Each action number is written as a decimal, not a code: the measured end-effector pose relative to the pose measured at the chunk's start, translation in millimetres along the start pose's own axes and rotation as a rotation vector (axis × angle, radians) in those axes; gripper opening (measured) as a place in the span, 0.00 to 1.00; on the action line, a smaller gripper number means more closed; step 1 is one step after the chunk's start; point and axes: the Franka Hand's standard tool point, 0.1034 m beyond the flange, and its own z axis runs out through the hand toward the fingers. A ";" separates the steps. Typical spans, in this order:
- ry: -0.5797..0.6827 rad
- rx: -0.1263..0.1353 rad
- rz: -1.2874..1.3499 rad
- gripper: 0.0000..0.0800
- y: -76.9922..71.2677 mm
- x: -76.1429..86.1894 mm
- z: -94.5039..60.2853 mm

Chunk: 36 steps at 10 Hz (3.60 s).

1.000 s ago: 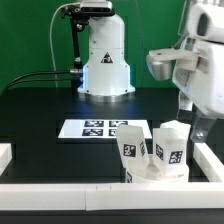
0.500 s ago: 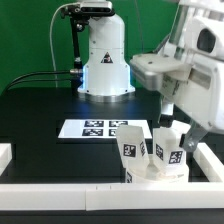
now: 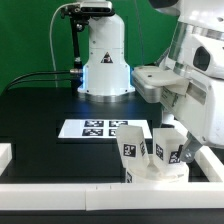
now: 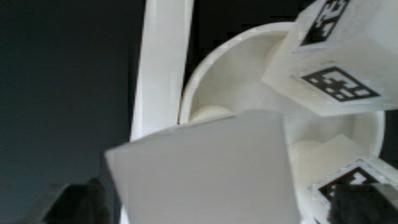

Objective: Assemble stool

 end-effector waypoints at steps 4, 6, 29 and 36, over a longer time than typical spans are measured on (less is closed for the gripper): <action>-0.005 0.020 0.333 0.42 -1.9 -3.7 1.9; -0.015 0.058 0.554 0.42 -2.2 -4.3 2.6; 0.018 0.501 2.641 0.42 3.7 5.7 2.9; 0.037 0.567 3.315 0.42 5.5 25.5 -1.2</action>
Offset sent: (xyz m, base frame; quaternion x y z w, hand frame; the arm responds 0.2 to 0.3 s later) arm 0.0037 -0.0170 -0.0100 0.0423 -0.0091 0.2261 0.9732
